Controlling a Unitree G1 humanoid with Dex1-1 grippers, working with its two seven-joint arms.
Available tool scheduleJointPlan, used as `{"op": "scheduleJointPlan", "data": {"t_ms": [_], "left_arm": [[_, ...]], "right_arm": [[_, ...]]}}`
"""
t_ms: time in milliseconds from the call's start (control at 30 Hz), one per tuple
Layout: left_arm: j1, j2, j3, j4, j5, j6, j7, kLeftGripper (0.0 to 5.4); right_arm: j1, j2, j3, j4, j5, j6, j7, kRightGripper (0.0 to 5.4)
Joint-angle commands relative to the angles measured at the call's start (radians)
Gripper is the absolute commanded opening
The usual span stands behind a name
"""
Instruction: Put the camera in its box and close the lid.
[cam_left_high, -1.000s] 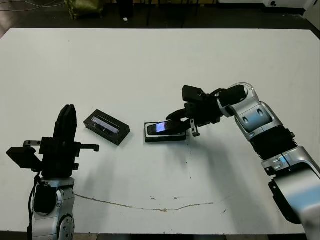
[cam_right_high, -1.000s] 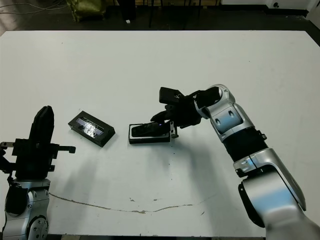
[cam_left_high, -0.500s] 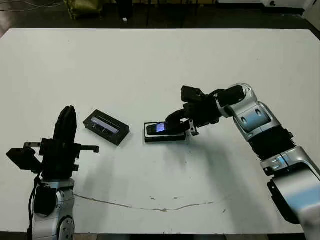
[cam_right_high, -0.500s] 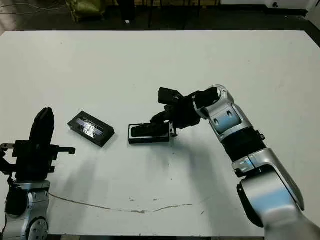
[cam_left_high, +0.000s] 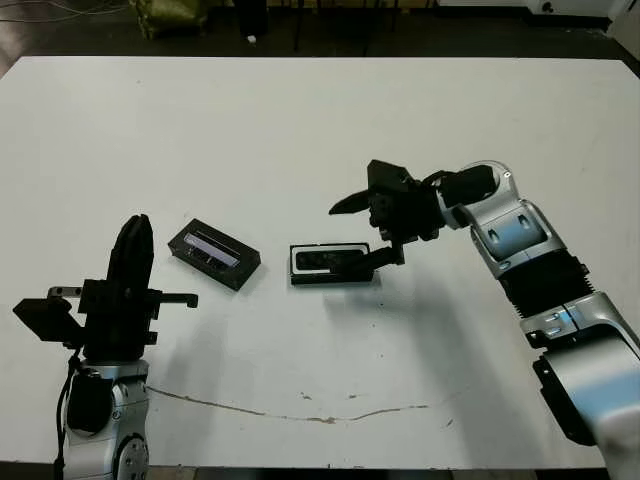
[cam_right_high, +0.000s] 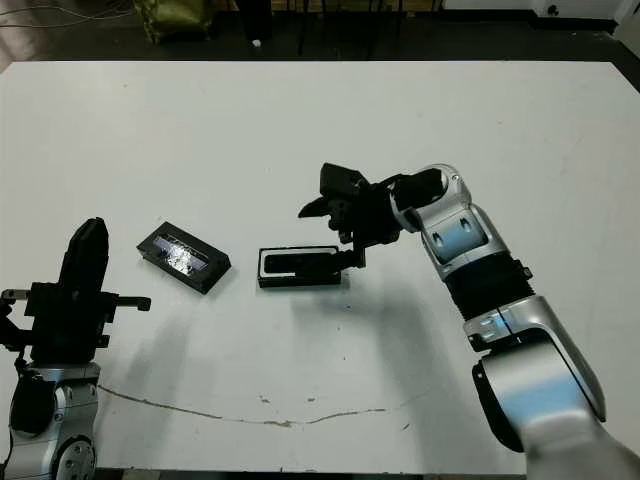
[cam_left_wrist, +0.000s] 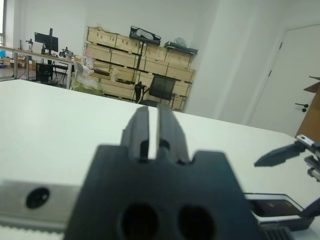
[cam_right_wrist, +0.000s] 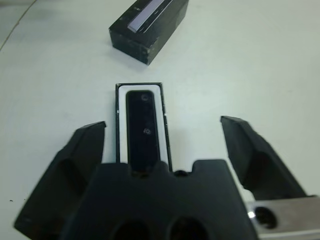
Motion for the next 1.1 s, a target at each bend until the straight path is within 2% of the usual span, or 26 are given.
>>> {"op": "scheduleJointPlan", "data": {"t_ms": [33, 200, 300, 433, 600, 700, 800, 833, 967, 1100], "left_arm": [[0.005, 0.004, 0.005, 0.026, 0.002, -0.004, -0.008, 0.00], [0.008, 0.003, 0.003, 0.011, 0.005, 0.009, 0.000, 0.00], [0.008, 0.002, 0.002, 0.008, 0.008, 0.009, 0.002, 0.00], [0.002, 0.008, 0.004, 0.014, 0.013, 0.001, -0.006, 0.00], [-0.010, 0.022, 0.012, 0.023, 0.038, -0.029, -0.016, 0.00], [-0.041, 0.045, 0.037, 0.063, 0.072, -0.088, -0.028, 0.00], [-0.064, 0.078, 0.056, 0.031, 0.080, -0.069, -0.019, 0.00], [-0.073, 0.089, 0.062, 0.020, 0.086, -0.064, -0.016, 0.00], [-0.132, 0.168, 0.096, -0.034, 0.112, -0.019, -0.013, 0.00], [-0.202, 0.339, 0.109, -0.126, 0.126, 0.179, -0.066, 0.00]], "right_arm": [[-0.005, -0.015, -0.024, -0.022, 0.021, 0.017, -0.010, 5.39], [0.018, -0.035, -0.106, -0.121, 0.072, 0.073, -0.068, 5.39], [0.042, -0.050, -0.162, -0.190, 0.125, 0.140, -0.108, 5.39], [0.116, -0.072, -0.255, -0.325, 0.164, 0.199, -0.239, 4.79], [0.320, -0.039, -0.390, -0.544, 0.120, 0.114, -0.556, 3.65], [0.448, -0.015, -0.456, -0.599, 0.125, 0.028, -0.679, 2.97], [0.583, 0.004, -0.508, -0.698, 0.129, 0.025, -0.785, 2.28], [0.619, 0.007, -0.518, -0.728, 0.133, 0.024, -0.806, 2.05], [0.748, 0.001, -0.565, -0.768, 0.194, -0.055, -0.802, 1.13], [0.828, 0.017, -0.568, -0.811, 0.220, -0.092, -0.827, 0.20]]}}
